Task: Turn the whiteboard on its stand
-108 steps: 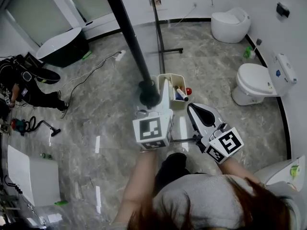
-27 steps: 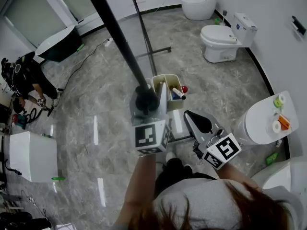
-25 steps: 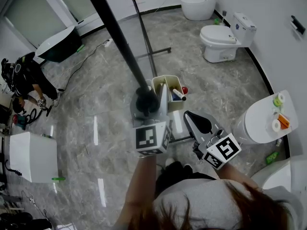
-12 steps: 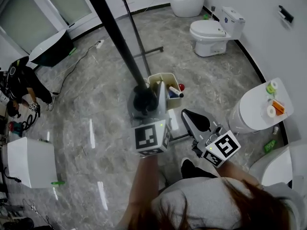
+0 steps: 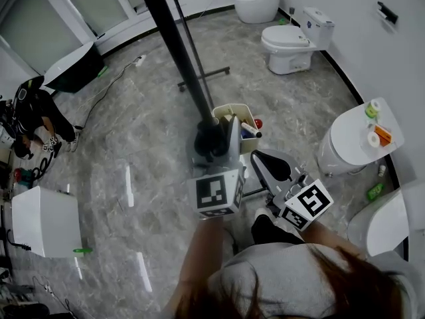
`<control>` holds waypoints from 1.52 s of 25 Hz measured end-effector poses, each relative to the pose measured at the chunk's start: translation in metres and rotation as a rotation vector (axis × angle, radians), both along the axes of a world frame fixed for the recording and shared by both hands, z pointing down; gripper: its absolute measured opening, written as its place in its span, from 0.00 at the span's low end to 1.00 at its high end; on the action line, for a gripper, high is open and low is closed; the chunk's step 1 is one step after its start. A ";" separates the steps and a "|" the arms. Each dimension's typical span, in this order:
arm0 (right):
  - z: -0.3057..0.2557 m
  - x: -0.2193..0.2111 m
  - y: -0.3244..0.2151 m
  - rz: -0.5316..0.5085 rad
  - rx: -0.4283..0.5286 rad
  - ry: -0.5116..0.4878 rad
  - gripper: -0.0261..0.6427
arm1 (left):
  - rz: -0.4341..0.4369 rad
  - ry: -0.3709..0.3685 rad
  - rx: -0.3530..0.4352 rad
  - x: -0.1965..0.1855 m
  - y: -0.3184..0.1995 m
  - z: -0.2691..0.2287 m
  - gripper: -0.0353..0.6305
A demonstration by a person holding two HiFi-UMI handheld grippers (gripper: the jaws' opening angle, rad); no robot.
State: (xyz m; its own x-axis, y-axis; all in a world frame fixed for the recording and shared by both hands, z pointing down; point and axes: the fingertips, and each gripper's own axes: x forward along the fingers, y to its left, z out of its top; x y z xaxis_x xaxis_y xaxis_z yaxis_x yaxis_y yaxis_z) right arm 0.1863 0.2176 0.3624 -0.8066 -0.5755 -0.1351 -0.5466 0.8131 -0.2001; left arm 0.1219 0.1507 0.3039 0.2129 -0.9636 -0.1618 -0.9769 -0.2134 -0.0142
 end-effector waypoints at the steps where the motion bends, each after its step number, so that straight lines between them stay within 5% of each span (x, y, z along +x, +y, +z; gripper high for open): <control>1: 0.000 -0.001 0.007 0.002 -0.001 -0.003 0.04 | 0.004 0.004 -0.002 0.000 0.008 0.000 0.41; 15: -0.007 0.013 0.101 0.085 0.021 -0.016 0.04 | 0.047 0.016 0.004 0.004 0.102 -0.003 0.42; 38: 0.001 0.064 0.236 0.067 0.008 -0.015 0.04 | 0.065 0.021 0.010 0.014 0.235 -0.003 0.41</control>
State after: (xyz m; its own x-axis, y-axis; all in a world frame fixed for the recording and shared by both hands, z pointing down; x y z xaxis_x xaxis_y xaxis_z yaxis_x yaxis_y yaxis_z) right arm 0.2499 0.4535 0.3630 -0.7643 -0.6267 -0.1518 -0.5965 0.7766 -0.2029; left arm 0.1354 0.3858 0.3012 0.2714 -0.9462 -0.1765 -0.9611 -0.2763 0.0035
